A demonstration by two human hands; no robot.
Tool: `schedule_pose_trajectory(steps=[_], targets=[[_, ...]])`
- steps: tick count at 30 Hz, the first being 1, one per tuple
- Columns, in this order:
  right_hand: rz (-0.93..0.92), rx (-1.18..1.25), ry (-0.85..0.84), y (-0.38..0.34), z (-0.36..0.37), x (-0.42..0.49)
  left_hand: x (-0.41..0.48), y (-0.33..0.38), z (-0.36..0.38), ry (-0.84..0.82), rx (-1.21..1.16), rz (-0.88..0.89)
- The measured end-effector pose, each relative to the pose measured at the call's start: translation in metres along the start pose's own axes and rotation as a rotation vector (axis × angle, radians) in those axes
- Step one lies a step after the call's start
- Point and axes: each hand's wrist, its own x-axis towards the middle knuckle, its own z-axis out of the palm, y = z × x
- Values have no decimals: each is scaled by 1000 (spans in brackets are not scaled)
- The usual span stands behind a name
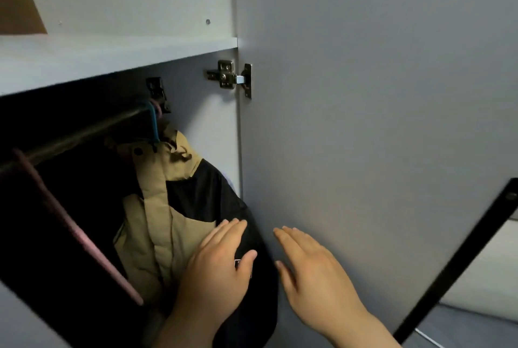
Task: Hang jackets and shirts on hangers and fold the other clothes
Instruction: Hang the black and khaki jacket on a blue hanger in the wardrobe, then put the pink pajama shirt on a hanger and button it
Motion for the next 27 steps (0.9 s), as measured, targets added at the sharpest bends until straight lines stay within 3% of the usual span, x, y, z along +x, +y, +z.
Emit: schedule_pose_trajectory(steps=[8,13,18,27], targets=[[136,13,-9,15,-103,-86,-19,111,-24,-42,-312,384],[314,-12,66,45,-158,-165,-40,185,6,-240,-422,649],[633,-103,101,75,-186,-249,-49,250,52,-412,-500,947],[1208,-276,205,63,-257,-369,-69,386,125,-695,-621,1238]])
